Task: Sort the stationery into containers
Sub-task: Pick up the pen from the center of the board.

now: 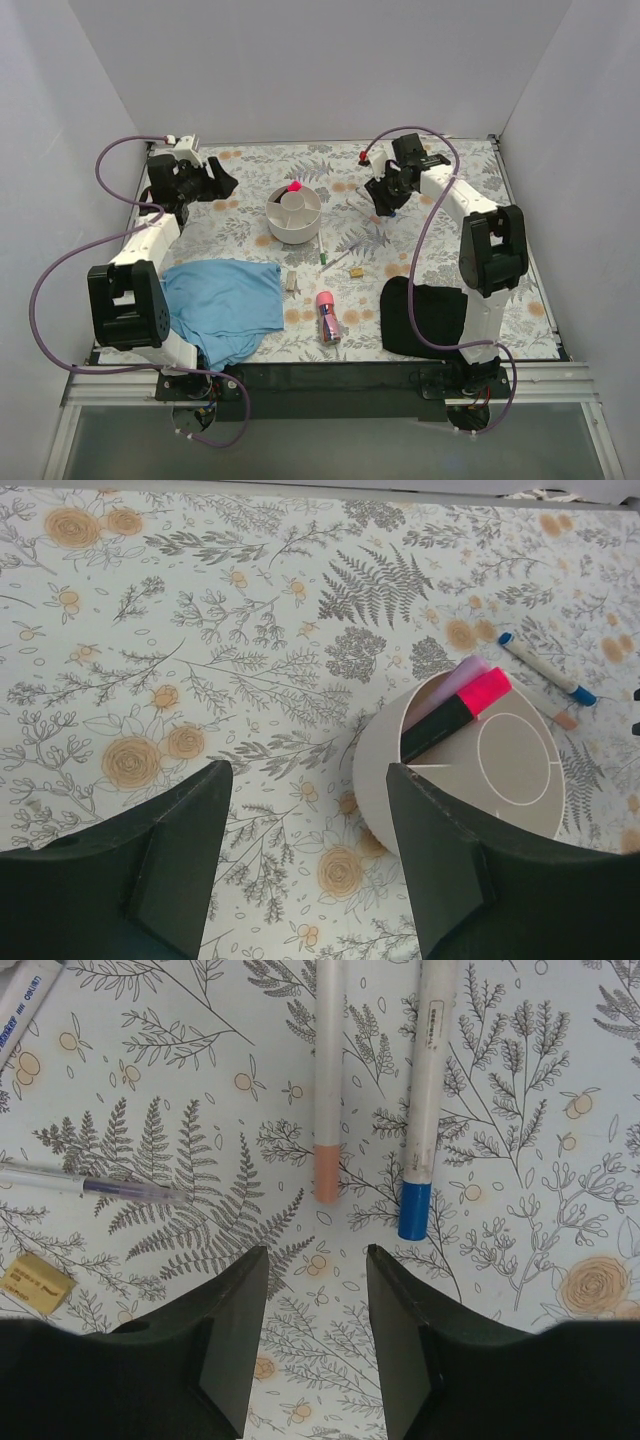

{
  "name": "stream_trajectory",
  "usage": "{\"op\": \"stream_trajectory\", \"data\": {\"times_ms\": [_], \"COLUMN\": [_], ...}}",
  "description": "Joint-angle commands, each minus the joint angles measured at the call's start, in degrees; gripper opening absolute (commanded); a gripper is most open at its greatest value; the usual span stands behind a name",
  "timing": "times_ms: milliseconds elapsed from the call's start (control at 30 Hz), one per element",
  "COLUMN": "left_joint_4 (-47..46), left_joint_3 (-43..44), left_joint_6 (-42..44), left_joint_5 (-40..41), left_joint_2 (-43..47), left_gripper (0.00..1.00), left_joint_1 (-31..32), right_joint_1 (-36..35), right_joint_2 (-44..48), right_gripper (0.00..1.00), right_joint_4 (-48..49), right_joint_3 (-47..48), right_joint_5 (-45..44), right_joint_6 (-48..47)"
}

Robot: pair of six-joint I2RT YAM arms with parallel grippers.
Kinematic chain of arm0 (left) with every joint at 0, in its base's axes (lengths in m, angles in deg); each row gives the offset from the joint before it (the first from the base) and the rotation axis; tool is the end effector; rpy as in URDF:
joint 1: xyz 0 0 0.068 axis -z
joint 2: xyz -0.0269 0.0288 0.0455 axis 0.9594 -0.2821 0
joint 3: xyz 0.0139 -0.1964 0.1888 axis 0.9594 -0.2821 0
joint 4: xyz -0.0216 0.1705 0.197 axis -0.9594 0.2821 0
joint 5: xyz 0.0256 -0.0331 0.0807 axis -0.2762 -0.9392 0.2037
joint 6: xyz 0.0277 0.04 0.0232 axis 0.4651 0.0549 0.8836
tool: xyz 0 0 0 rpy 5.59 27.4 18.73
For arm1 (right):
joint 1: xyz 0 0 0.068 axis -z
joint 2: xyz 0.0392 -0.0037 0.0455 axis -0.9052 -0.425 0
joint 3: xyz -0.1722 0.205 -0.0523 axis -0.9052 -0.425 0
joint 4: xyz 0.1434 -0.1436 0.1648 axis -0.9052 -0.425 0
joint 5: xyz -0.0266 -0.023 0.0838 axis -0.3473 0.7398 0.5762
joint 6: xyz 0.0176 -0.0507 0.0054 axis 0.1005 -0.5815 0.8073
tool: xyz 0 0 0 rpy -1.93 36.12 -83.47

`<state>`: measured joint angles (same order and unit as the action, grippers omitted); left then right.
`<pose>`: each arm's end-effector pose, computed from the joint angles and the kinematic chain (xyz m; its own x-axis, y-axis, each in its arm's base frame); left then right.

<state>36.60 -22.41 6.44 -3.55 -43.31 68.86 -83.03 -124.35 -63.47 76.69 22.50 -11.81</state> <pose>0.3558 0.0124 0.2720 -0.5473 -0.6885 -0.4759 -0.0466 0.5927 -0.8040 0.4092 0.1432 0.2361 -0.5114 -0.6317 -0.5826 -0.7384 0.6698 -0.0780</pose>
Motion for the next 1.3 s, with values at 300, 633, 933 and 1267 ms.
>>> {"op": "stream_trajectory", "data": {"times_ms": [300,633,933,1267], "left_joint_4": [7.0,9.1,9.4,9.3], "left_joint_3": [6.6,8.3,8.8,8.2], "left_joint_6": [7.8,10.0,10.7,10.9], "left_joint_5": [3.5,4.0,4.7,4.9], "left_joint_2": [-2.1,-3.8,-4.8,-4.6], "left_gripper": [0.63,0.63,0.64,0.64], "left_joint_1": [0.0,1.1,2.5,3.2], "right_joint_1": [-0.3,-1.1,-2.4,-4.1], "right_joint_2": [-0.3,-2.9,-5.8,-8.9], "right_gripper": [0.36,0.37,0.37,0.29], "right_joint_4": [9.0,13.1,14.3,14.6], "right_joint_3": [-6.9,-6.6,-5.8,-5.8], "right_joint_5": [3.0,1.5,-1.5,-7.1], "right_joint_6": [-0.1,-1.0,-1.8,-2.9]}}
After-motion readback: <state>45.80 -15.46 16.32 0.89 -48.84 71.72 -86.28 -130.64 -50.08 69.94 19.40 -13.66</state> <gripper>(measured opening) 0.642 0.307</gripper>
